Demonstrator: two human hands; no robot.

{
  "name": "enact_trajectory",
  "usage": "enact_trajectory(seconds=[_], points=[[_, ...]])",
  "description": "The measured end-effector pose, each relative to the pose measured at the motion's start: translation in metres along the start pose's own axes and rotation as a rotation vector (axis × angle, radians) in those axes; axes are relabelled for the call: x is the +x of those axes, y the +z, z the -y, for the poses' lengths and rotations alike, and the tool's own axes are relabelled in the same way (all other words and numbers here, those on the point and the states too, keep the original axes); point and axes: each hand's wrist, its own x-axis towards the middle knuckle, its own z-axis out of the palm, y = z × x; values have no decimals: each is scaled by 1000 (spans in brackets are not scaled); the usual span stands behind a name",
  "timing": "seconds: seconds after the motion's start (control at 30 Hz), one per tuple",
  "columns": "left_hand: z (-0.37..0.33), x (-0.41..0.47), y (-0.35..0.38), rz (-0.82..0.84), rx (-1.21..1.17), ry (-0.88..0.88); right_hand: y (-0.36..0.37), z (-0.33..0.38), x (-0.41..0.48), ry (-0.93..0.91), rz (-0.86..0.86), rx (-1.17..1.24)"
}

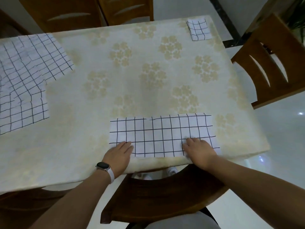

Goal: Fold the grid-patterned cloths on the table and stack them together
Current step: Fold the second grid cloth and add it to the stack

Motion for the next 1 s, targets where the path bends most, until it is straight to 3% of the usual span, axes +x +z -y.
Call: enact_trajectory(seconds=[0.17,0.33,0.4,0.73,1.0], points=[[-12,-13,-4,-31,-66,-26,-2,3,1,35,-31,82],[-40,27,-31,-162,-156,15,-25,7,21,12,-276,157],[-51,55,-42,-113,-161,23,-31,4,39,1,-308,177],[-52,113,-35,117,-57,-2,-19,-5,92,-70,-183,234],[-25,102,-26,121,-101,-139,-2,-18,93,19,-157,244]])
